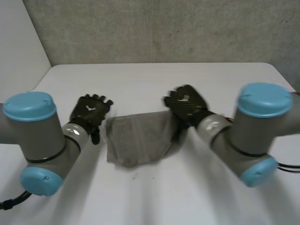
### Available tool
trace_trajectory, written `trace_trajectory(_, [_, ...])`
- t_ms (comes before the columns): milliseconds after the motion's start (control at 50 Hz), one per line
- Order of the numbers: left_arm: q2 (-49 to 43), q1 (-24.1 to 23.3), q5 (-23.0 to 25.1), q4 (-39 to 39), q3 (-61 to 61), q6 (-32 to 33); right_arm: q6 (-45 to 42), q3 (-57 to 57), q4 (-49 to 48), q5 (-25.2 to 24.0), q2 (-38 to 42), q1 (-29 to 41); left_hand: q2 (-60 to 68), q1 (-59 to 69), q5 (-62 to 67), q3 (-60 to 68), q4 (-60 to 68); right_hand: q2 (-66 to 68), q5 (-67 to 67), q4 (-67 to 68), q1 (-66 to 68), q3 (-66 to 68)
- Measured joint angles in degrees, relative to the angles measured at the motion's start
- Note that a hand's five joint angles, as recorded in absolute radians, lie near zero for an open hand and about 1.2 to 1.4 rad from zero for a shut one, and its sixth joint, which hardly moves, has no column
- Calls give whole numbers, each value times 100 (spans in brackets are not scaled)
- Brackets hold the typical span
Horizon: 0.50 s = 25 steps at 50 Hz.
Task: Fold the towel.
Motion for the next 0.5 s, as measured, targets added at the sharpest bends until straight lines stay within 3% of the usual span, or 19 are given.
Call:
trace_trajectory(140, [309, 438, -195, -8, -257, -1, -187, -1275, 530, -65, 688, 1205, 0, 0, 0, 0, 0, 63, 23, 2, 57, 2])
trace_trajectory(240, [495, 656, -197, -21, -415, -8, -492, -1886, 803, -466, 1512, 1906, 0, 0, 0, 0, 0, 63, 33, 3, 57, 2])
trace_trajectory(360, [553, 691, -178, -24, -443, -14, -718, -2036, 838, -740, 1917, 2117, 0, 0, 0, 0, 0, -668, -553, -634, -607, -737])
trace_trajectory(400, [565, 674, -166, -21, -411, -23, -771, -2024, 836, -726, 1928, 2130, 0, 0, 0, 0, 0, -4446, -4200, -4523, -3726, -4474])
trace_trajectory(420, [567, 663, -163, -21, -395, -26, -764, -2001, 835, -694, 1892, 2125, 0, 0, 0, 0, 0, -5006, -4768, -5142, -4043, -5093])
trace_trajectory(500, [580, 564, -143, -13, -249, -47, -490, -1729, 807, -369, 1398, 2019, 0, 0, 0, 0, 0, -5379, -5310, -5503, -4181, -5570])
